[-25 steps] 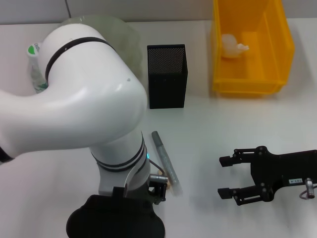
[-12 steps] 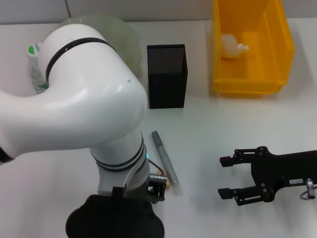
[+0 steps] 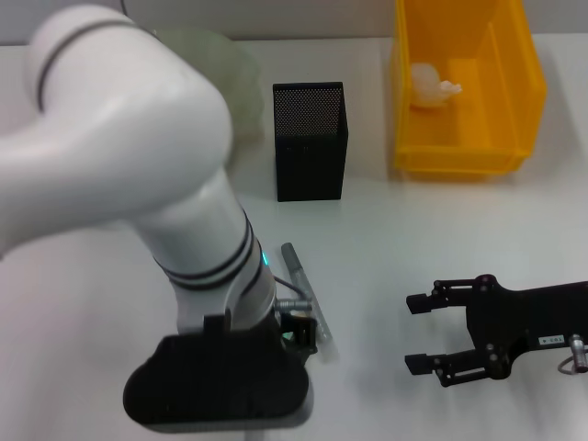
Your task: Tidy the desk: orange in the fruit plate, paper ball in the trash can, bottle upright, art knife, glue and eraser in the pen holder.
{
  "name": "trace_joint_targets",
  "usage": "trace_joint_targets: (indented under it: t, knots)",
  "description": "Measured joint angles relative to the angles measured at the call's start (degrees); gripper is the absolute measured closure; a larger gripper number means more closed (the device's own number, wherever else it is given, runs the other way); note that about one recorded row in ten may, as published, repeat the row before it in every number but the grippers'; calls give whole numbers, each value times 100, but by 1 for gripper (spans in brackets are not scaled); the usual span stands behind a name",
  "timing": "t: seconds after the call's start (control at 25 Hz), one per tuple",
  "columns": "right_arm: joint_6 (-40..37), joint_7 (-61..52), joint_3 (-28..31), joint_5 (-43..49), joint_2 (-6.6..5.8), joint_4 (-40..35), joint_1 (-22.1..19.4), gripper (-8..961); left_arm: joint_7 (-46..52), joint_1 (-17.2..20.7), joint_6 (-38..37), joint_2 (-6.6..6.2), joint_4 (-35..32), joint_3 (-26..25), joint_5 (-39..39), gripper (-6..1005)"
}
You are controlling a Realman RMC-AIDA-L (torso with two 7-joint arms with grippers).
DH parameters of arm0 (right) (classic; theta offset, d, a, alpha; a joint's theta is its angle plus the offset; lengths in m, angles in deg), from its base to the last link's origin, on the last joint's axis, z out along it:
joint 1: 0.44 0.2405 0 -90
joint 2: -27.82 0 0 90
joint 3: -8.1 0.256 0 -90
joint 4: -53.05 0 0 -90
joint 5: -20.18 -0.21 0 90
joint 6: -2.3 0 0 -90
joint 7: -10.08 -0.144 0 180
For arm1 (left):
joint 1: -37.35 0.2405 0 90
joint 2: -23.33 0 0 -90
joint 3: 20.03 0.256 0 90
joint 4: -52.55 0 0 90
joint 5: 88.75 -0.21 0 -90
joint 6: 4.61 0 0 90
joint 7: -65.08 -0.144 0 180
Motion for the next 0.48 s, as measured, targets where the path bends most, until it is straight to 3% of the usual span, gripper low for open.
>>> trace_joint_targets:
  t: [0.48]
  knots:
    - [-510, -62, 64, 1, -114, -8, -117, 161, 589, 102, -518, -21, 505, -1884, 1547, 803]
